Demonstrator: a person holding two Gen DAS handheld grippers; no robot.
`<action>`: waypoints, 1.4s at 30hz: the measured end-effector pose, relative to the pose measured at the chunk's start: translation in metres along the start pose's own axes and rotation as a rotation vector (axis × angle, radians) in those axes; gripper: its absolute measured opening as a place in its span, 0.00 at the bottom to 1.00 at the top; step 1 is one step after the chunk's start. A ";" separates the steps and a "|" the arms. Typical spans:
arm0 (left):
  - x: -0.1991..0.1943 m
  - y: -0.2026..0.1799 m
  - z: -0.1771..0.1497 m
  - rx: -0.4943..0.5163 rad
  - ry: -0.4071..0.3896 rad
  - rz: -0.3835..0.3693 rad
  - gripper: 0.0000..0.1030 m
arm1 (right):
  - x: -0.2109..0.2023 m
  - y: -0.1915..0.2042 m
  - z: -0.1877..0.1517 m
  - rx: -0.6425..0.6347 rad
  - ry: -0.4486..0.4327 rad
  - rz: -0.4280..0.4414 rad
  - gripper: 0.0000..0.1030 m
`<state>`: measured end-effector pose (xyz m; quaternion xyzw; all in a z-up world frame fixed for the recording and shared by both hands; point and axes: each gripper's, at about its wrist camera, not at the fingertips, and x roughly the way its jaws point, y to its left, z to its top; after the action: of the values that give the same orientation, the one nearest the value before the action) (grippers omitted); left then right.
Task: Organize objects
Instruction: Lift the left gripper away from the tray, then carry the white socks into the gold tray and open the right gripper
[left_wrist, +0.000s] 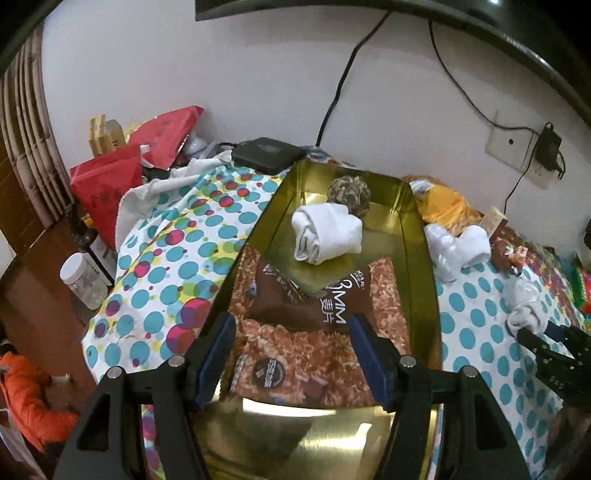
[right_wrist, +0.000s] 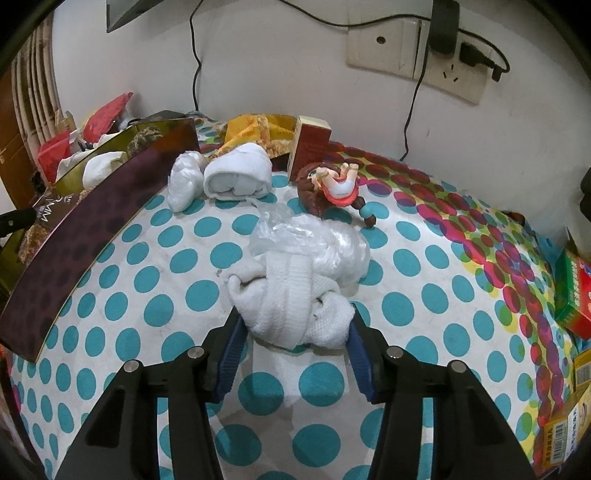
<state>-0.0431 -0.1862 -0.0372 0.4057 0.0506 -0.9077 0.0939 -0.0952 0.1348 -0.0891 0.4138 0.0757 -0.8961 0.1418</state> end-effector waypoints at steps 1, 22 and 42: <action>-0.005 0.001 -0.001 -0.001 -0.004 -0.004 0.64 | -0.001 0.000 0.000 -0.002 -0.006 -0.005 0.47; -0.106 -0.025 -0.079 0.193 -0.059 -0.113 0.64 | -0.030 0.038 0.031 -0.023 -0.131 0.069 0.48; -0.107 0.014 -0.071 0.125 -0.108 -0.174 0.64 | 0.062 0.185 0.162 -0.286 0.010 0.042 0.48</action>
<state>0.0809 -0.1739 -0.0046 0.3554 0.0239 -0.9344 -0.0084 -0.1914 -0.0939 -0.0352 0.3954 0.1947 -0.8708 0.2179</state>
